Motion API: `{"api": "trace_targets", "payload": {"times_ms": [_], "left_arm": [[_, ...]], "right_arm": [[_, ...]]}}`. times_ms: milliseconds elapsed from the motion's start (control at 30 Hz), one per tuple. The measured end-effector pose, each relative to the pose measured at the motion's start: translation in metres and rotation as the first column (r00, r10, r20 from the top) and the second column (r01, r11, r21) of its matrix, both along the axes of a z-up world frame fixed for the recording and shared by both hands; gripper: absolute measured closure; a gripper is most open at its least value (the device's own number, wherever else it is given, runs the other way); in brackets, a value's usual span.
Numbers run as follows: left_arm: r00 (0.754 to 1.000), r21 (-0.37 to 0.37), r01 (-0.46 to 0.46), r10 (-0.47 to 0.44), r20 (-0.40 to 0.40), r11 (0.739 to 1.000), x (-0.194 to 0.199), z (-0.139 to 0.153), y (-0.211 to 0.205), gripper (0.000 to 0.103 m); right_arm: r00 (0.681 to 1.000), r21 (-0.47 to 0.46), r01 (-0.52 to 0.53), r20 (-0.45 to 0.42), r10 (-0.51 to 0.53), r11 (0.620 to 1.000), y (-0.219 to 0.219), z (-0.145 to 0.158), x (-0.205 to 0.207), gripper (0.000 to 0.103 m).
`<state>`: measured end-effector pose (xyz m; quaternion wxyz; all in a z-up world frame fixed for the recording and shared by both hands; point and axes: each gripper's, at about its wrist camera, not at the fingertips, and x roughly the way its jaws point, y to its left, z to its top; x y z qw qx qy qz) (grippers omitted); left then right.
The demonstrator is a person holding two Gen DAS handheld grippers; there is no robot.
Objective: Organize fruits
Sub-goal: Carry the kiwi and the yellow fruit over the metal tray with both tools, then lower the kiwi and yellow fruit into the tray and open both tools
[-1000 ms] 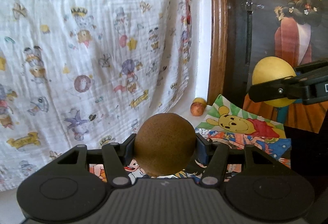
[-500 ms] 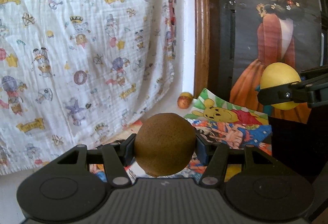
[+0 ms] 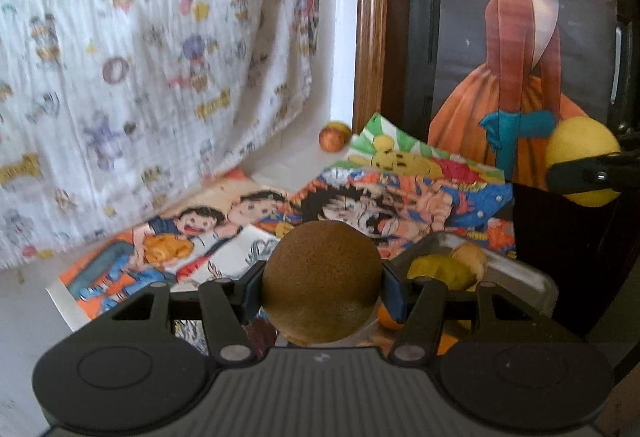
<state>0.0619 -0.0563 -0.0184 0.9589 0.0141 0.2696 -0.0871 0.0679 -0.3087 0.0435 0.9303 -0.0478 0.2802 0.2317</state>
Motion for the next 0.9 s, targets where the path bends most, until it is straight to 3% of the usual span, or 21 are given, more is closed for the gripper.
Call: {"api": "trace_targets", "payload": {"times_ms": [367,633,900], "left_arm": [[0.994,0.023,0.012,-0.009,-0.107,1.000,0.038,-0.052,0.000,0.040],[0.989,0.012,0.013,-0.011,-0.149,1.000,0.055,-0.067,-0.001,0.040],[0.989,-0.004,0.064,-0.064,-0.136,0.998,0.057,-0.063,-0.016,0.040]], "right_arm": [[0.990,-0.057,0.111,-0.085,-0.116,0.992,-0.032,-0.060,0.035,0.049],[0.971,-0.083,0.168,-0.158,-0.179,0.982,-0.047,-0.098,0.062,0.049],[0.981,-0.069,0.122,-0.144,-0.131,0.990,-0.032,-0.096,0.060,0.049]]}}
